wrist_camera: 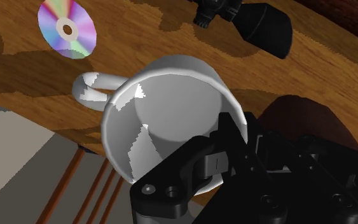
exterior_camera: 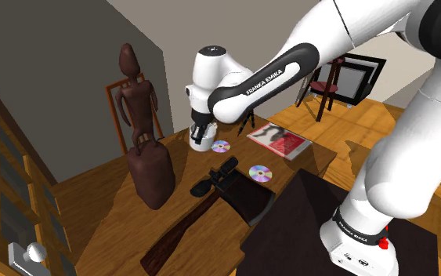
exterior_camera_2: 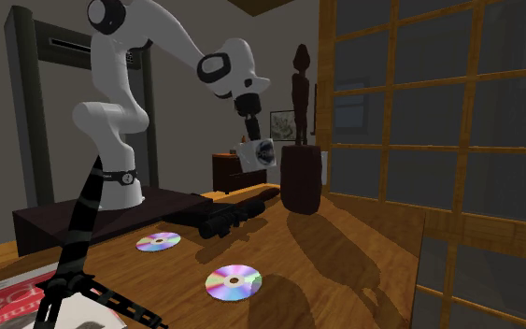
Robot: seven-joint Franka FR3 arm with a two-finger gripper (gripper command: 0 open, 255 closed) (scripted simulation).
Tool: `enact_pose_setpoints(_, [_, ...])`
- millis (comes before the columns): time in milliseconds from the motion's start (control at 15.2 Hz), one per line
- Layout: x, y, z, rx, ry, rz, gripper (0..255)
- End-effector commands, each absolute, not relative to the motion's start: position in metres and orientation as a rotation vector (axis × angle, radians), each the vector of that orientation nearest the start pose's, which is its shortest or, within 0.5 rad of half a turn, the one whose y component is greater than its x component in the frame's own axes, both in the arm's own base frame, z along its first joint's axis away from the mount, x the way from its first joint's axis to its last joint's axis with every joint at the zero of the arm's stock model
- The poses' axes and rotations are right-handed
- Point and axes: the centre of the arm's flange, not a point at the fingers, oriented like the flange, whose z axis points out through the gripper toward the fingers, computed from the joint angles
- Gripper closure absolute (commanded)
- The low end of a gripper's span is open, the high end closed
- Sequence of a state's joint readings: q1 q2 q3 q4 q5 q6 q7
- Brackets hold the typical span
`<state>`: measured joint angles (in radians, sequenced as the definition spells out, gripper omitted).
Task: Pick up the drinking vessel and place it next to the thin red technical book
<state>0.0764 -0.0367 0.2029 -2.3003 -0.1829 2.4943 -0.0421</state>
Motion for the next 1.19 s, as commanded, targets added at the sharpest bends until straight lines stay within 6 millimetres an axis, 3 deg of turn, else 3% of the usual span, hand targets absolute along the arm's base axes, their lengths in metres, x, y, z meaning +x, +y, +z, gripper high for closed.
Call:
enact_pose_setpoints(0, [0.499, 0.123, 0.387, -3.139, -0.73, -0.394, 255])
enact_pose_setpoints(1122, [0.425, -0.089, 0.388, -3.139, -0.73, -0.394, 255])
